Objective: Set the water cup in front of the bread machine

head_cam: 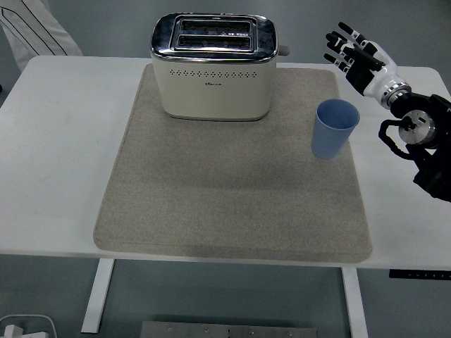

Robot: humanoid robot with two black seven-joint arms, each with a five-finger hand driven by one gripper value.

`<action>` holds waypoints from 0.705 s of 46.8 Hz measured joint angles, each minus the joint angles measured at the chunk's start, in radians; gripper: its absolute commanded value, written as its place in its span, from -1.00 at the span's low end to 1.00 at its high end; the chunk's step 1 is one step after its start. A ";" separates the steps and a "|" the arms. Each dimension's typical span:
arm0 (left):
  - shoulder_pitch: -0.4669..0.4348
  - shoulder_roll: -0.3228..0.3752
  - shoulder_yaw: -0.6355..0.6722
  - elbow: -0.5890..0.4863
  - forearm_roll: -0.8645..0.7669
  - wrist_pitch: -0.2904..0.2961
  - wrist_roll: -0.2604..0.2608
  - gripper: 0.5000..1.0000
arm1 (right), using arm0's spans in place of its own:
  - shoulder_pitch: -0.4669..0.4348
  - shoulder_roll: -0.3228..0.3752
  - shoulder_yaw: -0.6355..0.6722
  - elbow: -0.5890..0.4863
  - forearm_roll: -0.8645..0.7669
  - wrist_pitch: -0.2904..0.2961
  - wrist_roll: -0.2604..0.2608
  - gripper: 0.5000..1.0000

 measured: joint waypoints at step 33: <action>0.000 0.000 0.002 0.010 -0.002 0.003 0.000 1.00 | 0.006 -0.008 -0.001 -0.001 0.000 0.010 0.001 0.72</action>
